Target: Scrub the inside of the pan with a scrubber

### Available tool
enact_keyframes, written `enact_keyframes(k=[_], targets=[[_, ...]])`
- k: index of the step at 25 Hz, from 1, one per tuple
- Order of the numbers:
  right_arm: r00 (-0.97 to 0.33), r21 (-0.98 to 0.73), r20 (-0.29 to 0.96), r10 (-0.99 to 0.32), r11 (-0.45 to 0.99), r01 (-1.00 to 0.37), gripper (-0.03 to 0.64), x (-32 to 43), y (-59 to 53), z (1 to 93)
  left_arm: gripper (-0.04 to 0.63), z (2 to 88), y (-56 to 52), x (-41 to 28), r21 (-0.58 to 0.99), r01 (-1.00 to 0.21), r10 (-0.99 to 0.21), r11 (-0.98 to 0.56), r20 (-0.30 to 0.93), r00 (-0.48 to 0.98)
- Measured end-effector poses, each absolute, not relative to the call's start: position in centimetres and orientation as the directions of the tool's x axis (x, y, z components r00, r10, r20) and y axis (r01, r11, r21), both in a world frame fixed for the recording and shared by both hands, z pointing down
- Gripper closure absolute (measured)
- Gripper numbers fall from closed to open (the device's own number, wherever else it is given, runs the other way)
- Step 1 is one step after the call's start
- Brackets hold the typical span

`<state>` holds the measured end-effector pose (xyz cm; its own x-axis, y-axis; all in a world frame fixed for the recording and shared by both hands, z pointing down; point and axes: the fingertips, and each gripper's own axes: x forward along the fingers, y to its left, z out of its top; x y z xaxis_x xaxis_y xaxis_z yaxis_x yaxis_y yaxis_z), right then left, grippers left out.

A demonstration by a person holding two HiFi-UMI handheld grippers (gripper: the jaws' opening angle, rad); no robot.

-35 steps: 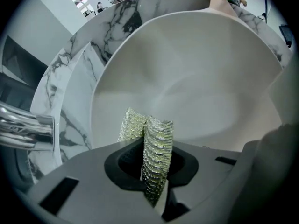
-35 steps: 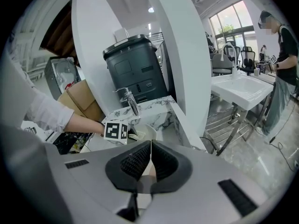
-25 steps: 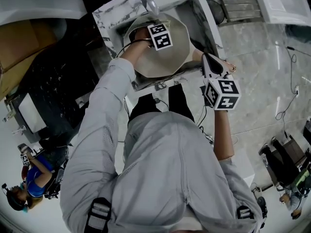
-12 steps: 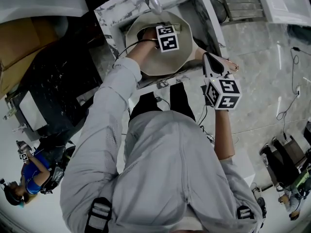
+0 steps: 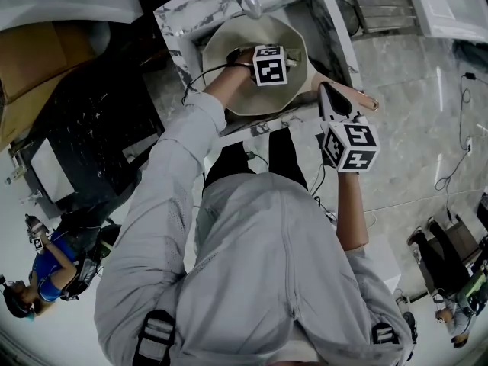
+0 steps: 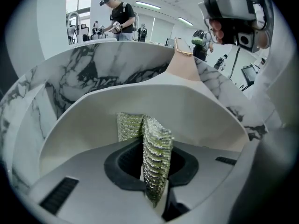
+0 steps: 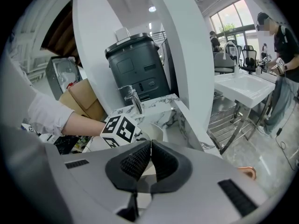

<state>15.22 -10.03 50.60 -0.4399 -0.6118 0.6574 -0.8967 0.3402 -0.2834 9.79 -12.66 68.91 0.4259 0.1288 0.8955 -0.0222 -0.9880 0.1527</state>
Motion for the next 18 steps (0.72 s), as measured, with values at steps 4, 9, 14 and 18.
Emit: enact_keyframes(k=[4, 9, 14, 18], targets=[[-0.443, -0.285, 0.654, -0.613, 0.344, -0.895, 0.581, 14.6, -9.6, 50.5, 0.525, 67.6, -10.1, 10.5, 0.222, 0.07, 0.229, -0.973, 0.854, 0.467], [-0.45, -0.287, 0.649, -0.614, 0.35, -0.892, 0.581, 13.7, -9.0, 50.3, 0.525, 65.7, -7.0, 10.6, 0.317, 0.172, 0.361, -0.933, 0.806, 0.469], [-0.454, -0.289, 0.644, -0.616, 0.354, -0.889, 0.581, 13.0, -8.4, 50.0, 0.525, 64.9, -5.1, 9.8, 0.36, 0.22, 0.422, -0.907, 0.797, 0.432], [-0.458, -0.292, 0.642, -0.615, 0.357, -0.887, 0.581, 12.5, -7.9, 50.1, 0.525, 64.7, -3.4, 8.5, 0.407, 0.258, 0.479, -0.876, 0.789, 0.383]])
